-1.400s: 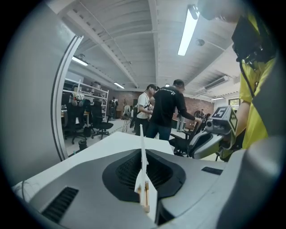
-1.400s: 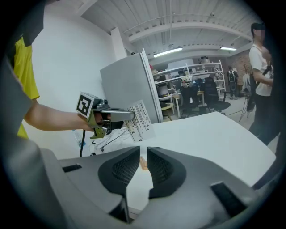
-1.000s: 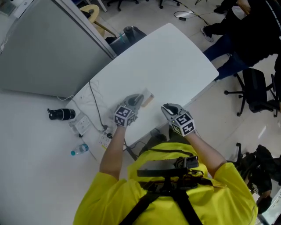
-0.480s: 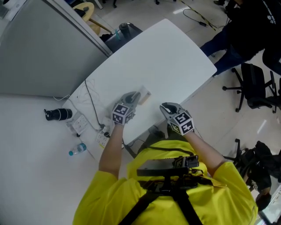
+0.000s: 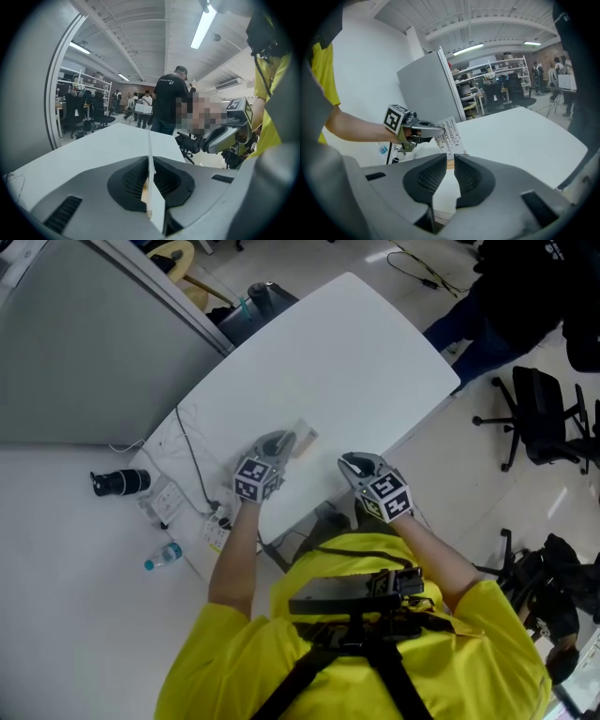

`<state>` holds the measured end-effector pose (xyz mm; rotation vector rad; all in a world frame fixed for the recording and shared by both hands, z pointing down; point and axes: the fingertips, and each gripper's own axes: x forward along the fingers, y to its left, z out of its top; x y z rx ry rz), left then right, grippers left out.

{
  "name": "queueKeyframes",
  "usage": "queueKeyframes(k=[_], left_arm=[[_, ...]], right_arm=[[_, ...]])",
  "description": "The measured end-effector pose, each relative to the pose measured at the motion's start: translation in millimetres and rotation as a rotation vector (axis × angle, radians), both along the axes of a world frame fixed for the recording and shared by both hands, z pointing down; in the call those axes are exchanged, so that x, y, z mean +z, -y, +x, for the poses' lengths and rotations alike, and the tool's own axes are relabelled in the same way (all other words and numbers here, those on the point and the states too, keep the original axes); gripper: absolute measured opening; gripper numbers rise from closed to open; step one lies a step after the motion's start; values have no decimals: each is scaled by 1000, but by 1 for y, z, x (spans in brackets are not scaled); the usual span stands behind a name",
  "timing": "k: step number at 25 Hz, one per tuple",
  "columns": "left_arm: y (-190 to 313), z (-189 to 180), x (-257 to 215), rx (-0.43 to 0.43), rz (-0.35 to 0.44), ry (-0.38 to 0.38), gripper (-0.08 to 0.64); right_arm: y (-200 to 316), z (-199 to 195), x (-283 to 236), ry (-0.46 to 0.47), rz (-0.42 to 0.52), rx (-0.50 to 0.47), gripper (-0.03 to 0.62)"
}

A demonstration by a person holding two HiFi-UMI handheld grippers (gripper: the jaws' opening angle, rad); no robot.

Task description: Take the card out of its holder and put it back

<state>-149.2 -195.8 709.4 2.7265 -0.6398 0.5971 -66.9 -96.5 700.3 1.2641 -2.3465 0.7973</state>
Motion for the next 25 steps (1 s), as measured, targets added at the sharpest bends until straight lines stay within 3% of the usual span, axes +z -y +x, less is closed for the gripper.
queueKeyframes(k=[12,25], left_arm=[[0,0,-1,15,4,8,16],[6,3,6,-25,15,-16,16]], right_arm=[[-4,3,1,7,-2,3,55],[-6,7,5,3,-14,4,55]])
